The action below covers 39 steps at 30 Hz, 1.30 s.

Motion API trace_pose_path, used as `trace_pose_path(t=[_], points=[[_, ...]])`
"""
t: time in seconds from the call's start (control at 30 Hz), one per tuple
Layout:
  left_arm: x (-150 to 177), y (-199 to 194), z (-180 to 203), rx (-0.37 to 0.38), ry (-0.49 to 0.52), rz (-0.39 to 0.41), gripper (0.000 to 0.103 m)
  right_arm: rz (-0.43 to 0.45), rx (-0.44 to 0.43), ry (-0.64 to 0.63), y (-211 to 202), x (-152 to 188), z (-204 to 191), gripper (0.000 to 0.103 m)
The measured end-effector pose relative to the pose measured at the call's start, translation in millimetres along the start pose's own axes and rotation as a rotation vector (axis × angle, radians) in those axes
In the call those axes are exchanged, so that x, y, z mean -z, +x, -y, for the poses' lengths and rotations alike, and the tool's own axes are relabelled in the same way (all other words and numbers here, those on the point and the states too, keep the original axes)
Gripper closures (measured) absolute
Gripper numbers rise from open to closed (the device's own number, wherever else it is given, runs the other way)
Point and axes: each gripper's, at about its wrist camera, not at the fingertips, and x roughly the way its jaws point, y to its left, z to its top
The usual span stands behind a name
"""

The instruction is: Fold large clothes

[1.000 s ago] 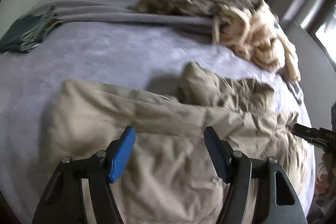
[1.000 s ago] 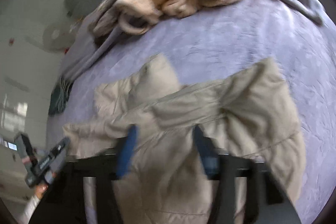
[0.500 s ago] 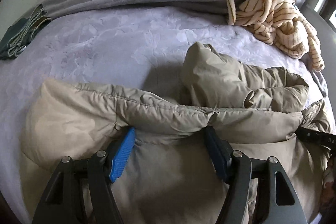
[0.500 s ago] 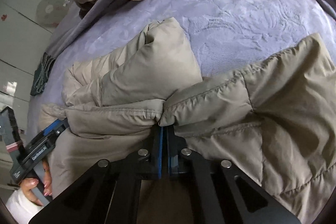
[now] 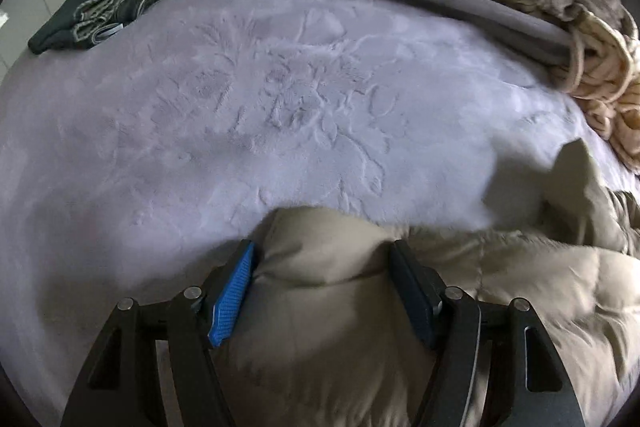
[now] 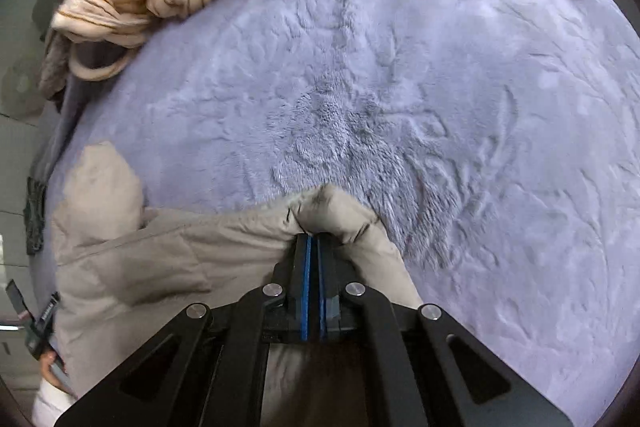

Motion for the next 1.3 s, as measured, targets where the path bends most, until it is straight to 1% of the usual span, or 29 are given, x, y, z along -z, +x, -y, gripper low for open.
trace_pose_path(t=[0.1,0.17,0.2,0.27,0.33,0.37,0.4,0.47,0.6,0.67,0.7,0.87,0.93,1.07,1.13,1.17,1.2,1.27,1.3], points=[[-3.7,1.4,-2.8,-0.017,-0.005,-0.009,0.029,-0.005,0.022,-0.016,7.6,-4.0,-5.8,0.102],[-5.2,-6.9,-7.1,-0.027,-0.023,-0.015,0.029,-0.005,0.02,-0.006,2.4,-3.8,-6.0,0.102],[-5.3,-12.9,-10.0,-0.03,-0.027,-0.013,0.029,-0.003,0.017,-0.001,-0.4,-5.9,-9.4,0.097],[-2.9,-30.8,-14.0,-0.046,-0.015,-0.004,0.029,0.021,0.015,0.004,-17.0,-1.9,-12.1,0.092],[2.0,-50.8,-16.1,-0.053,0.007,0.007,0.029,0.053,0.0,-0.014,-37.1,7.6,-17.0,0.074],[5.8,-60.1,-17.3,-0.053,0.016,0.01,0.029,0.067,-0.005,-0.022,-45.6,12.8,-18.9,0.068],[9.8,-68.2,-18.3,-0.054,0.024,0.012,0.029,0.082,-0.01,-0.033,-54.4,18.9,-21.1,0.06],[22.7,-85.7,-19.3,-0.053,0.035,0.005,0.029,0.107,-0.014,-0.055,-73.0,37.7,-27.0,0.058],[53.0,-112.5,-19.3,-0.026,0.028,-0.028,0.029,0.113,-0.033,-0.054,-98.1,71.0,-26.4,0.056],[71.1,-122.5,-17.9,-0.018,0.028,-0.045,0.029,0.108,-0.055,-0.039,-107.6,88.8,-25.4,0.053],[80.4,-127.3,-16.1,-0.016,0.031,-0.052,0.029,0.104,-0.067,-0.03,-112.3,98.7,-22.8,0.049],[122.2,-144.0,-6.0,-0.001,0.061,-0.094,0.029,0.087,-0.101,-0.001,-129.0,142.1,-15.7,0.044],[133.6,-148.7,-3.7,0.007,0.067,-0.106,0.029,0.077,-0.111,0.005,-134.2,158.4,-15.1,0.035],[152.4,-158.7,-1.5,0.031,0.06,-0.13,0.029,0.064,-0.102,0.012,-141.6,183.9,-10.9,0.035],[158.8,-164.2,-2.2,0.031,0.055,-0.124,0.003,0.051,-0.103,0.03,-141.9,194.0,-7.2,0.035],[161.3,-168.5,-2.6,0.026,0.051,-0.108,0.001,0.047,-0.101,0.037,-141.5,197.7,-5.9,0.035],[162.1,-171.0,-3.5,0.023,0.051,-0.097,0.001,0.043,-0.101,0.044,-140.9,200.8,-4.5,0.035],[165.8,-173.2,-2.9,0.023,0.057,-0.104,0.001,0.037,-0.103,0.055,-140.2,208.1,-1.8,0.03],[167.0,-173.0,-3.3,0.023,0.058,-0.109,0.001,0.032,-0.106,0.063,-139.1,212.1,-0.2,0.026]])
